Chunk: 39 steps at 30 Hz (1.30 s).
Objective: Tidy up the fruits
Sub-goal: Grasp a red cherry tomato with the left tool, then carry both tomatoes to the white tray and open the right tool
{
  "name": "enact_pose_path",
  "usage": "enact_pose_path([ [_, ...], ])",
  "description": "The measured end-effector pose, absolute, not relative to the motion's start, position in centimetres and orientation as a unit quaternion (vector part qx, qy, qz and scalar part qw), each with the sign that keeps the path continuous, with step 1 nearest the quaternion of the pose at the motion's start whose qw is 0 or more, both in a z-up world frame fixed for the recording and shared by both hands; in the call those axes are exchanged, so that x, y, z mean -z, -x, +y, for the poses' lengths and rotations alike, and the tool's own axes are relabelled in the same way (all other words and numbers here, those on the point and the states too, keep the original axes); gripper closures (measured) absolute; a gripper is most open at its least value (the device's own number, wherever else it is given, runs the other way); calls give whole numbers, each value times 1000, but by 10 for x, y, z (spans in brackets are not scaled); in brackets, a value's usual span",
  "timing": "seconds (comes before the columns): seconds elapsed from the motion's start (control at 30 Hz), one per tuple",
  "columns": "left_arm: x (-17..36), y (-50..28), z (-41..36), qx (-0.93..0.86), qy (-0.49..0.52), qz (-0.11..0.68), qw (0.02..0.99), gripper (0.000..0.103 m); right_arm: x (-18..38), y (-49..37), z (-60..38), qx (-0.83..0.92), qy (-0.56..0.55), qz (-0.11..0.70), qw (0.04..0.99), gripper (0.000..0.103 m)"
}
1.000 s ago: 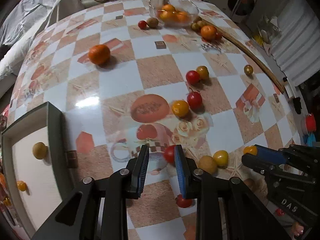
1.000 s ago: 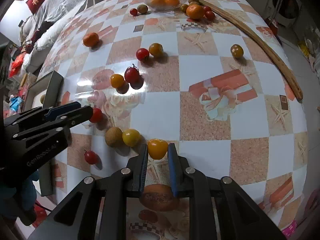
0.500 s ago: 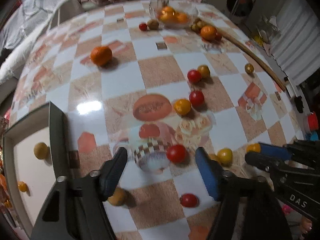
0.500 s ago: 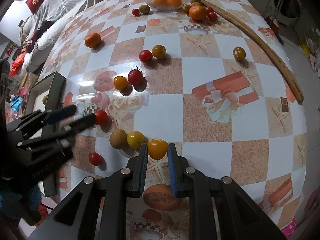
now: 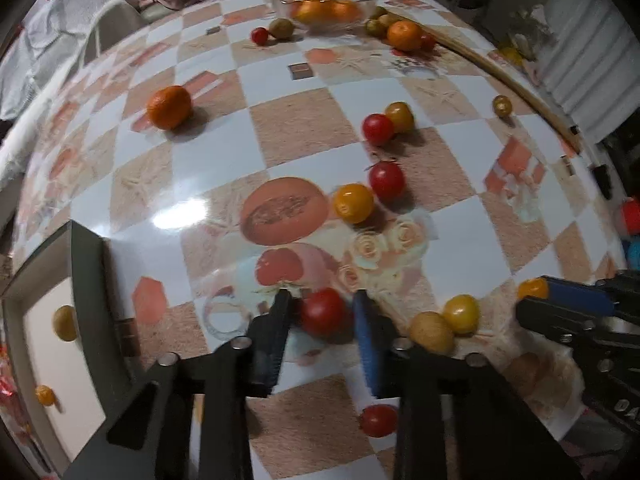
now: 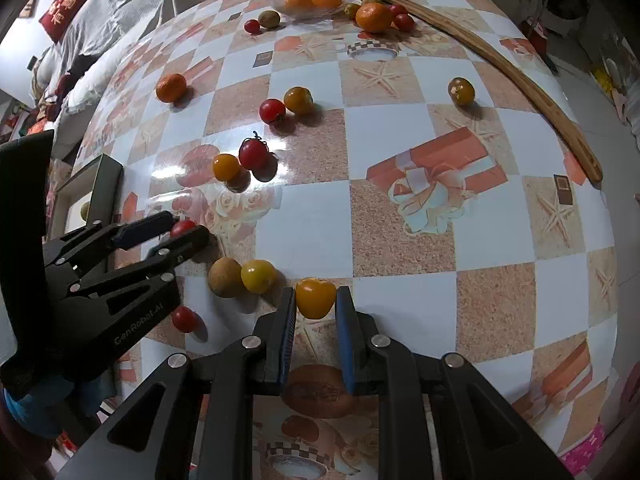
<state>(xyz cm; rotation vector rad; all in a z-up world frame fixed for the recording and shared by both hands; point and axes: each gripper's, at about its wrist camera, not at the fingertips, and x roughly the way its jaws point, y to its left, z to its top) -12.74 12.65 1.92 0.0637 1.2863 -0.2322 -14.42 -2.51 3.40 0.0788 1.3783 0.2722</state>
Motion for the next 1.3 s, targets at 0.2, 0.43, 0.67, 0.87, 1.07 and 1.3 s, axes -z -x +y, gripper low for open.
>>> enact_pose_path([
  [0.2,-30,127,136,127,29,599,790,80,-39,142,-22,-130,-34,629,766,81],
  [0.43,-47,132,151,115,39,587,800,80,-46,138,-9,-141,-29,624,768,81],
  [0.67,-64,141,183,87,56,572,814,80,-54,136,14,-163,-15,617,769,81],
  [0.87,-75,152,218,50,73,561,823,80,-60,132,46,-195,6,611,767,81],
  [1.07,-79,171,259,5,92,555,827,80,-67,131,90,-236,33,604,760,81],
  [1.3,-77,198,309,-55,121,552,823,80,-71,132,149,-288,63,596,747,81],
])
